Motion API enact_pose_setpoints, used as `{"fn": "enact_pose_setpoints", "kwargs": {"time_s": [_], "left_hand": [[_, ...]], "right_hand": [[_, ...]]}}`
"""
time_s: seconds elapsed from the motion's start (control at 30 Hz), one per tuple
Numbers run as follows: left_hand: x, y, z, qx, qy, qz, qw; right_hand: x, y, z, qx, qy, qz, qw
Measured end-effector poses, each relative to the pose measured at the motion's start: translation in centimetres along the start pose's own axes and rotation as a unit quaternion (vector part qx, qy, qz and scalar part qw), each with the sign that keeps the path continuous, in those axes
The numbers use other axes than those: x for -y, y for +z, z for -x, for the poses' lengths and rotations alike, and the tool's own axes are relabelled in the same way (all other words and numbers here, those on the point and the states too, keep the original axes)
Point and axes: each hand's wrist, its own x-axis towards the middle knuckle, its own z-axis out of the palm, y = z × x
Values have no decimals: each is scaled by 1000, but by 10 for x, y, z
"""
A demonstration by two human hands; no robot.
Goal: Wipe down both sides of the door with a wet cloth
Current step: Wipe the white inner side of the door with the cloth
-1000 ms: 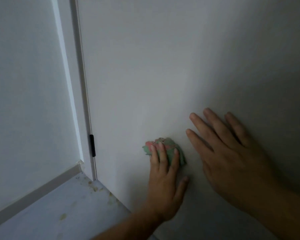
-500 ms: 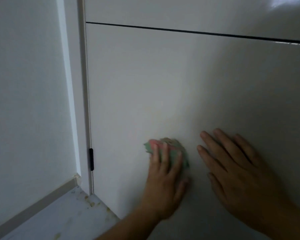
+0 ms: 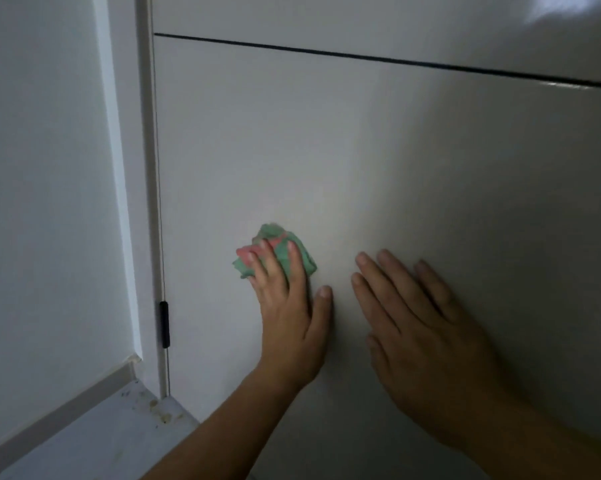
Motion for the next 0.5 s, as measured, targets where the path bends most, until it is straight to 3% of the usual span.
{"fn": "enact_pose_setpoints", "kwargs": {"time_s": [0.1,0.23,0.33,0.5], "left_hand": [[-33,-1,-23,24,131,-58,989],[-61,20,20,74,287,-129,946],[-37,0,-5,56,262,-155,951],[-54,-35,-96,-14,81,-77,994]], "right_hand": [[-21,-12,-1,-54,59,-16,997],[-51,-28,5,-93,101,-22,990],[-50,-27,5,-79,93,-20,992],[-54,-32,10,-68,99,-7,993]]}}
